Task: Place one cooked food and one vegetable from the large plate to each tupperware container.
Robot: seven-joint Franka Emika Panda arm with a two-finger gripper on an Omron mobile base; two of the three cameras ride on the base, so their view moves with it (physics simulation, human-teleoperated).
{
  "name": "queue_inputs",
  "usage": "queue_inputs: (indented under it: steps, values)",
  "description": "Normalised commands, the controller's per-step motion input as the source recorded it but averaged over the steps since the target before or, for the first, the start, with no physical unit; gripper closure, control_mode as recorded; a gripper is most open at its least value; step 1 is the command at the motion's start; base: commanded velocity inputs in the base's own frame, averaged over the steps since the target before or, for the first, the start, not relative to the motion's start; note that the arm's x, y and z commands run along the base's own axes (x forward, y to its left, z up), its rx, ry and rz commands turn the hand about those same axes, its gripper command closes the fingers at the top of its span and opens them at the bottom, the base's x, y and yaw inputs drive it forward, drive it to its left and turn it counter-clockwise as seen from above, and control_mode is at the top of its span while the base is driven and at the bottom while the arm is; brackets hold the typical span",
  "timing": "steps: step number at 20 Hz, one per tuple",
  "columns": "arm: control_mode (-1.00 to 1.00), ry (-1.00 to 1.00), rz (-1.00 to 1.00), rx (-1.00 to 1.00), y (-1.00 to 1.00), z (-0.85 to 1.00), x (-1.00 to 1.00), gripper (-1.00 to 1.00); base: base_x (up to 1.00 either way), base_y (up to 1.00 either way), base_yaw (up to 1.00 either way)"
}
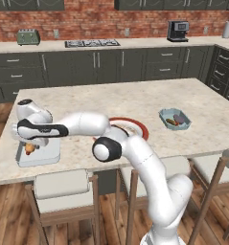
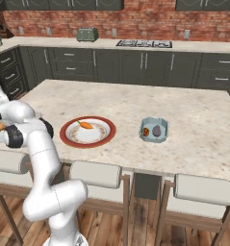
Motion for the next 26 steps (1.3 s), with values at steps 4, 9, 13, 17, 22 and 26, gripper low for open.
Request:
queue_inputs:
  steps: [4, 9, 13, 17, 22, 26]
  values:
    - [-1.0, 0.0, 0.09, 0.0, 0.0, -0.49, 0.57, 1.0, 0.0, 0.0, 0.0]
    - [-1.0, 0.0, 0.06, 0.0, 0.01, -0.54, 0.4, 1.0, 0.0, 0.0, 0.0]
    - [-1.0, 0.03, 0.0, 0.0, 0.11, -0.01, 0.0, -1.0, 0.0, 0.0, 0.0]
    - [-1.0, 0.0, 0.0, 0.0, 0.0, 0.03, -0.17, -1.0, 0.0, 0.0, 0.0]
    - [-1.0, 0.0, 0.0, 0.0, -0.36, 0.06, -0.58, -1.0, 0.0, 0.0, 0.0]
    - [-1.0, 0.0, -0.02, 0.0, -0.59, -0.01, -0.47, -1.0, 0.0, 0.0, 0.0]
